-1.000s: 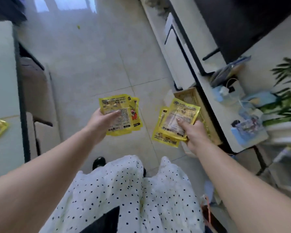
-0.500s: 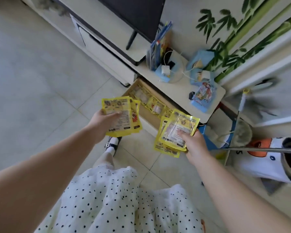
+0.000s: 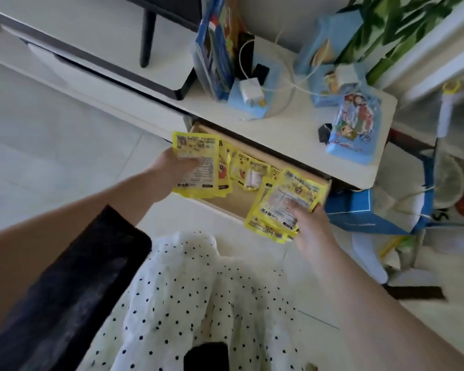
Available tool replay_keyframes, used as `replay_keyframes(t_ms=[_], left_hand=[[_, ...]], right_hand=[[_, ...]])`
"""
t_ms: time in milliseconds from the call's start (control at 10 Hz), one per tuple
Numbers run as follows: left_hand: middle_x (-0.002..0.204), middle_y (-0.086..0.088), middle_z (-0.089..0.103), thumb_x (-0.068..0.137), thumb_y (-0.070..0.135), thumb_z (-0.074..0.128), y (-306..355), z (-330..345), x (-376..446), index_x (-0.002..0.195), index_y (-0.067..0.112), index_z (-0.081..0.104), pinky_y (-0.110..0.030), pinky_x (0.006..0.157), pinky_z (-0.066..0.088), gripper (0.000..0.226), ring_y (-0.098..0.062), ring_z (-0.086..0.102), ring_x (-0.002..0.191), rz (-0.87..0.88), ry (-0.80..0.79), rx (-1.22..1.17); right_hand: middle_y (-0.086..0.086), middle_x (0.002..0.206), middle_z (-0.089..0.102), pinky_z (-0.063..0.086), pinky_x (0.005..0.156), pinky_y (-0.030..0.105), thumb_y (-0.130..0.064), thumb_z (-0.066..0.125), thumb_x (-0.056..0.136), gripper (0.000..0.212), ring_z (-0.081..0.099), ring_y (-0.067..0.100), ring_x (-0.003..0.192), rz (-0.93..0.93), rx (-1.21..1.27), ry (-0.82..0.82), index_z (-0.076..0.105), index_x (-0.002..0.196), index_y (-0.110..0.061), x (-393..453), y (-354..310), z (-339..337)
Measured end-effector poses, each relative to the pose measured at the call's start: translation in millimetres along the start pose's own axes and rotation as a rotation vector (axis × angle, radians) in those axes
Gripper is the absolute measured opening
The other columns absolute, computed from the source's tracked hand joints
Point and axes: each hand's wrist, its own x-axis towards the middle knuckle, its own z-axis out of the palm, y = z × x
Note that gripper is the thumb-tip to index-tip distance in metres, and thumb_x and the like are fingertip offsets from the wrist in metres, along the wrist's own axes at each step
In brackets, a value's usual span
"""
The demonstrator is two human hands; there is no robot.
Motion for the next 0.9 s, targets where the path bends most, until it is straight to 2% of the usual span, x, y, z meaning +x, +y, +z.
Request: replay_keyframes(t_ms=[100,200,300,400,500,600,700,800,900], left_hand=[[0.107,-0.005,0.067,0.087,0.016,0.065,-25,8,64,0.106,0.015,0.064,-0.042,0.091,0.052,0.019,-0.027,0.064,0.101,-0.011,-0.009,0.032],[0.108,-0.005,0.067,0.087,0.015,0.065,-51,13,115,0.108,0.016,0.064,-0.041,0.089,0.052,0.021,-0.024,0.064,0.101,0.003,0.002,0.067],[0.119,-0.011,0.065,0.084,0.017,0.068,-81,16,159,0.116,0.011,0.062,-0.047,0.099,0.048,0.033,-0.029,0.062,0.11,0.024,0.007,0.139],[0.119,-0.01,0.066,0.079,0.024,0.072,-111,16,191,0.117,0.012,0.062,-0.048,0.099,0.047,0.041,-0.029,0.062,0.11,0.019,-0.01,0.248],[0.116,-0.008,0.067,0.069,0.034,0.077,-137,15,209,0.115,0.015,0.064,-0.049,0.097,0.048,0.051,-0.027,0.064,0.107,-0.01,-0.031,0.319],[0.111,-0.005,0.069,0.064,0.033,0.082,-148,14,219,0.112,0.016,0.065,-0.047,0.096,0.05,0.054,-0.025,0.065,0.103,-0.057,-0.041,0.333],[0.112,-0.005,0.069,0.075,0.016,0.077,-149,19,227,0.111,0.014,0.066,-0.046,0.099,0.047,0.038,-0.023,0.064,0.105,-0.091,-0.094,0.283],[0.112,0.0,0.065,0.076,0.016,0.077,-151,26,233,0.113,0.015,0.064,-0.033,0.093,0.045,0.039,-0.019,0.059,0.106,-0.106,-0.078,0.35],[0.116,0.001,0.062,0.077,0.019,0.076,-156,28,241,0.117,0.013,0.062,-0.032,0.096,0.042,0.043,-0.018,0.055,0.112,-0.14,-0.081,0.394]], right_hand=[[0.001,0.107,0.066,0.046,0.101,0.049,-0.009,0.067,0.085,0.034,0.062,0.023,0.107,0.01,0.013,-0.024,0.054,0.116,-0.016,55,23,20],[0.002,0.13,0.056,0.035,0.111,0.046,-0.013,0.068,0.084,0.05,0.052,0.023,0.122,0.025,0.0,0.0,0.045,0.129,-0.015,110,46,38],[-0.005,0.139,0.043,0.035,0.109,0.044,-0.023,0.067,0.087,0.069,0.046,0.02,0.124,-0.047,-0.055,-0.055,0.03,0.146,-0.022,153,68,53],[-0.003,0.116,0.058,0.05,0.082,0.034,-0.022,0.066,0.088,0.05,0.057,0.013,0.084,-0.011,-0.119,-0.045,0.043,0.133,-0.022,194,97,78],[0.001,0.132,0.055,0.048,0.096,0.047,-0.031,0.074,0.08,0.059,0.059,0.021,0.106,0.036,-0.158,-0.07,0.044,0.128,-0.018,217,124,95],[-0.004,0.136,0.049,0.037,0.103,0.039,-0.025,0.072,0.083,0.067,0.05,0.019,0.121,0.038,-0.115,-0.075,0.037,0.14,-0.021,234,142,110],[0.002,0.135,0.054,0.039,0.103,0.038,-0.02,0.071,0.083,0.065,0.053,0.024,0.119,0.031,-0.149,-0.079,0.039,0.14,-0.021,247,152,121],[0.0,0.122,0.059,0.04,0.098,0.036,-0.02,0.069,0.085,0.052,0.055,0.022,0.111,0.021,-0.189,-0.064,0.047,0.131,-0.02,254,157,126],[0.004,0.123,0.062,0.044,0.1,0.049,-0.025,0.073,0.079,0.055,0.059,0.029,0.112,0.039,-0.237,-0.081,0.05,0.129,-0.021,257,161,127]])
